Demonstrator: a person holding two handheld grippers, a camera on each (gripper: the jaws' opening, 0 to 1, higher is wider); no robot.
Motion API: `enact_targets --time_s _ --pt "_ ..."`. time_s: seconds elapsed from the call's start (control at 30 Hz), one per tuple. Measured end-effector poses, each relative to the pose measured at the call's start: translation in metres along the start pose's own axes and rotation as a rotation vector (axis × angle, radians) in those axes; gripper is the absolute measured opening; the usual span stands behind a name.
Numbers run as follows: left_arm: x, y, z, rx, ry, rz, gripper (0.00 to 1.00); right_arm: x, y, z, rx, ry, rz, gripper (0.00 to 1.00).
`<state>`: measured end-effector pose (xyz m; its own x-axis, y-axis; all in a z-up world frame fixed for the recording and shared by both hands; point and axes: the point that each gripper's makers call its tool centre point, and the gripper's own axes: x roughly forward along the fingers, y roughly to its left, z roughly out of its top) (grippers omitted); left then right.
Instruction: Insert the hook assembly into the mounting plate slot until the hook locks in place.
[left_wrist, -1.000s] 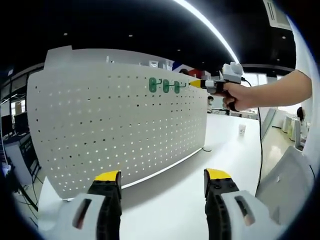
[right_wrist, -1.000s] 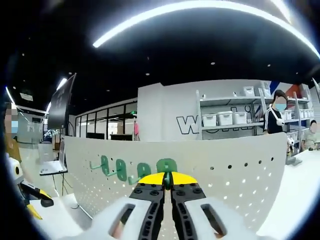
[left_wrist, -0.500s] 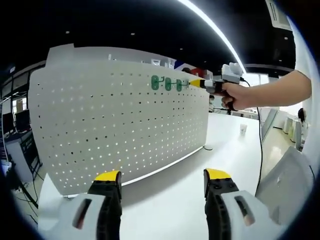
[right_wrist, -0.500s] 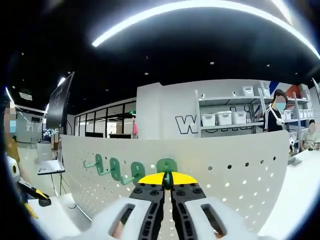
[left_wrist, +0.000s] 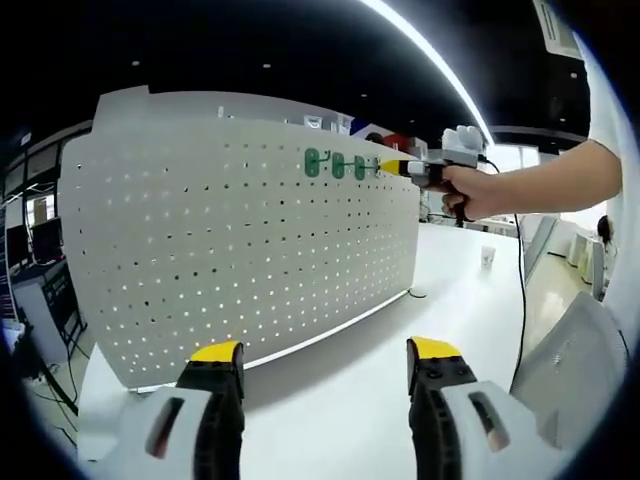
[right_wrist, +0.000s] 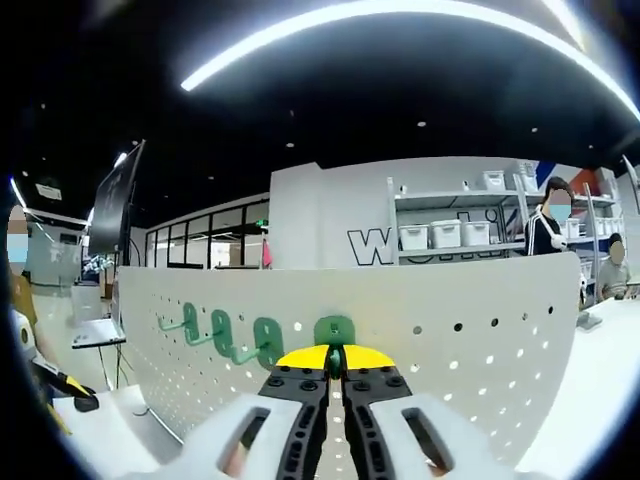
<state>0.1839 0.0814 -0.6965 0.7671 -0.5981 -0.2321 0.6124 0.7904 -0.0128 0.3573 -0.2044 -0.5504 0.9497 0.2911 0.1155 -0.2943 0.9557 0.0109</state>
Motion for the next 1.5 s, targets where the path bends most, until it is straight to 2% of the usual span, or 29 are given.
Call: enact_targets --time_s 0.4,0.67,0.77,0.83,1.07,1.13,1.3,1.37,1.5 --pt "-0.001 0.0026 -0.0012 -0.003 0.004 0.005 0.67 0.0021 0.0016 -0.0022 -0.02 -0.008 -0.066 0.01" --pt "-0.0018 0.002 0.0 -0.001 0.002 0.003 0.67 0.0029 0.0013 -0.0028 0.004 -0.017 -0.137 0.01" --pt "-0.0025 0.0017 0.0007 0.0 0.001 0.002 0.66 0.0026 -0.0001 -0.0047 0.015 -0.044 -0.152 0.01" --pt "-0.0036 0.002 0.0011 0.002 0.0 0.003 0.66 0.0018 -0.0001 -0.0033 0.037 -0.052 -0.154 0.01" --pt "-0.0068 0.0058 -0.0008 -0.003 0.002 0.01 0.66 -0.0003 0.0003 0.0013 0.019 -0.075 -0.146 0.01" --pt "-0.0069 0.0054 -0.0009 -0.007 0.002 0.009 0.66 0.0018 0.001 -0.0023 0.012 -0.063 -0.145 0.01" --pt "-0.007 0.0044 -0.0007 -0.009 0.001 0.008 0.65 0.0014 0.0002 -0.004 0.007 -0.084 -0.152 0.01" --pt "-0.007 0.005 -0.0008 -0.007 0.002 0.009 0.65 0.002 -0.0003 -0.0033 0.027 -0.102 -0.156 0.01" --pt "-0.0072 0.0062 -0.0014 -0.013 0.001 0.012 0.65 0.0045 -0.0005 -0.004 0.041 -0.096 -0.165 0.01"
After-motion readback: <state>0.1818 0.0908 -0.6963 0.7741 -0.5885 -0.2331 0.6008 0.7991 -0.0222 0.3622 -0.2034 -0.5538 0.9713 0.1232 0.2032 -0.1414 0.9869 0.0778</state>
